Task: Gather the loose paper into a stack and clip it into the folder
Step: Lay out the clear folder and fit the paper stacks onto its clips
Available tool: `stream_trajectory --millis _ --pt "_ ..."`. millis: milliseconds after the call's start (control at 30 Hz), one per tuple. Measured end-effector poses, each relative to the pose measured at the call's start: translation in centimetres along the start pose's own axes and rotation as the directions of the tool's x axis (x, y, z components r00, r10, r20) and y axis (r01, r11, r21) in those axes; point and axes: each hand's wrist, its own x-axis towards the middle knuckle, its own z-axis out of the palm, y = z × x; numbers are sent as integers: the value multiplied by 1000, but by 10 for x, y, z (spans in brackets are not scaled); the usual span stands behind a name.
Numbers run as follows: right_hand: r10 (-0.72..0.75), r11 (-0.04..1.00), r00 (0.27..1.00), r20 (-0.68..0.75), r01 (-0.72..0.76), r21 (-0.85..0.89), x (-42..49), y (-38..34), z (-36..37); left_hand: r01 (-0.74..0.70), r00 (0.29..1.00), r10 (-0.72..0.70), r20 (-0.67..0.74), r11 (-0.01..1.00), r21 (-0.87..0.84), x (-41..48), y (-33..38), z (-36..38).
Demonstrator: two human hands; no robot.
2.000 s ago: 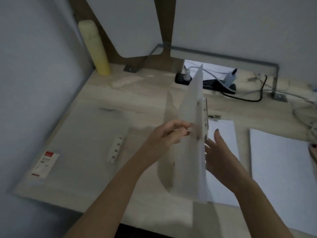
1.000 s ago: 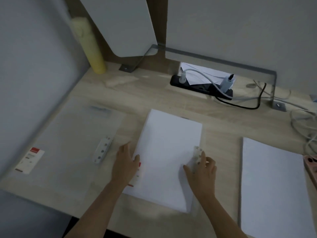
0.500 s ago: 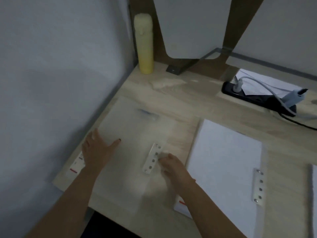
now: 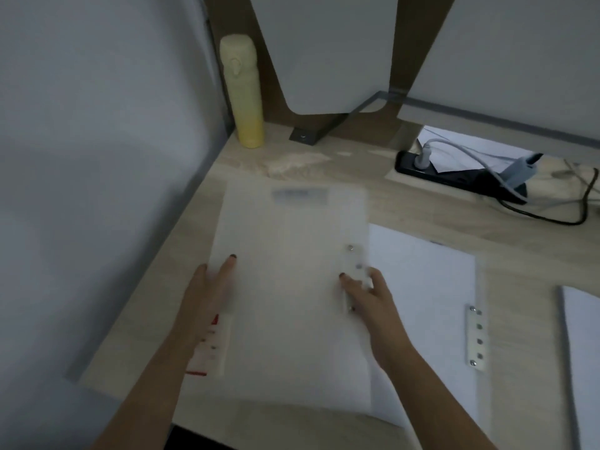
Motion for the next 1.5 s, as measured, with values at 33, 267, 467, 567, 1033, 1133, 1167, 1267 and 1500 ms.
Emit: stream_trajectory --millis 33,267,467,567,1033,1133,1167,1267,1500 --pt "-38 999 999 -22 39 37 -2 -5 -18 -31 999 32 29 999 -33 -9 11 13" --pt "-3 976 954 -299 68 205 -35 7 -162 -114 884 163 437 984 -137 -68 51 129" --pt "58 989 860 -507 21 148 -64 41 -245 -221 762 129 635 973 68 -98 29 217" --pt "64 994 838 -542 -6 108 -69 53 -267 -589 691 363 626 784 195 -99 3 243" --pt "-5 999 918 -397 -11 -38 -45 66 -248 -648 744 461 484 319 691 -14 -57 133" --pt "-14 993 918 -396 -32 -111 -39 75 -242 -559 805 448 388 356 749 2 -65 94" --pt "-16 991 915 -404 -40 -129 -36 80 -244 -533 821 441 363 362 765 5 -66 87" --pt "-53 987 893 -446 -20 -158 -29 95 -244 -503 842 422 337 388 772 0 -63 86" --pt "-113 977 797 -593 -18 -211 -19 107 -231 -679 720 448 529 300 670 -39 -59 154"
